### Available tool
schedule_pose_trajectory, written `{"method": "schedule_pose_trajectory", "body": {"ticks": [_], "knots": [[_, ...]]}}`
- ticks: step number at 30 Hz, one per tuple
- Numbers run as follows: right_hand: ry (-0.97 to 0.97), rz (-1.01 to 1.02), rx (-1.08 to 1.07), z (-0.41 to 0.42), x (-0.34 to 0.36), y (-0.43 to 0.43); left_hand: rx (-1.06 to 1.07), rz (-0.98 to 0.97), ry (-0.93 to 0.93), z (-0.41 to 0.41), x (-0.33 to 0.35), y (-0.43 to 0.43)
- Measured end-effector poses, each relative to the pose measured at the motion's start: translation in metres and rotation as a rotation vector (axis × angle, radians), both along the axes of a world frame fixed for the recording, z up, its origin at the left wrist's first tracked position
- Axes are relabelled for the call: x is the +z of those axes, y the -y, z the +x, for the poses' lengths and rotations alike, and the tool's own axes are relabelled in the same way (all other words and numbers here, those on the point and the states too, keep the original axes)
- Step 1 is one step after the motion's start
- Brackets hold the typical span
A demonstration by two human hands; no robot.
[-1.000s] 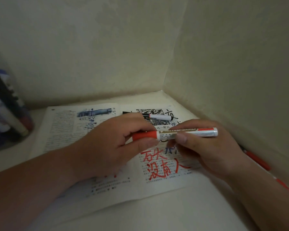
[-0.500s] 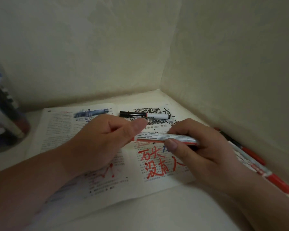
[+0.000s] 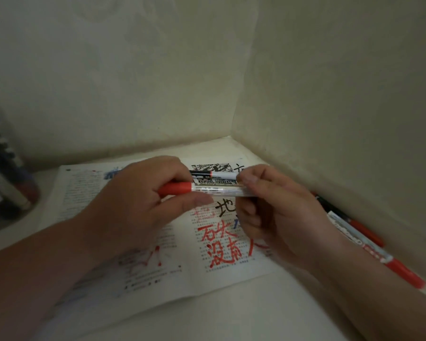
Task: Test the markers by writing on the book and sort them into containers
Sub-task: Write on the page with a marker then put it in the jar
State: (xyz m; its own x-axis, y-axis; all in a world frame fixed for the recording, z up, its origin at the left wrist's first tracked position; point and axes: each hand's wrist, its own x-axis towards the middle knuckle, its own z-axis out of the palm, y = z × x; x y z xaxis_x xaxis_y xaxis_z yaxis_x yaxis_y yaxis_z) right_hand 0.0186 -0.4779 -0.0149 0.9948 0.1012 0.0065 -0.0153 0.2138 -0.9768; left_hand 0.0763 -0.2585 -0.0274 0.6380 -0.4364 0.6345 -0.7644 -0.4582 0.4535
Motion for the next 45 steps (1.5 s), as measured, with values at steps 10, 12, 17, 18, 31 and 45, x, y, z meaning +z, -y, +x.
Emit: {"method": "schedule_pose_trajectory", "body": {"ticks": [10,12,17,18,31,45], "knots": [[0.33,0.057,-0.157,0.049,0.068,-0.067,-0.27,-1.127,-0.914,0.011,0.023,-0.025],[0.47,-0.087,-0.223,0.063,0.085,-0.092,-0.242,-1.225,-1.002,0.02,0.024,-0.038],[0.703,-0.134,-0.239,0.07,0.117,-0.155,-0.146,-1.133,-1.102,0.029,0.013,-0.045],[0.761,-0.17,-0.266,0.07,0.123,-0.167,-0.159,-1.121,-1.104,0.03,0.011,-0.045],[0.976,-0.946,-0.126,0.105,0.159,-0.258,-0.161,-0.792,-0.974,0.033,0.008,-0.051],[0.747,-1.331,0.097,0.111,0.145,-0.267,-0.122,-0.621,-0.919,0.027,0.008,-0.049]]}}
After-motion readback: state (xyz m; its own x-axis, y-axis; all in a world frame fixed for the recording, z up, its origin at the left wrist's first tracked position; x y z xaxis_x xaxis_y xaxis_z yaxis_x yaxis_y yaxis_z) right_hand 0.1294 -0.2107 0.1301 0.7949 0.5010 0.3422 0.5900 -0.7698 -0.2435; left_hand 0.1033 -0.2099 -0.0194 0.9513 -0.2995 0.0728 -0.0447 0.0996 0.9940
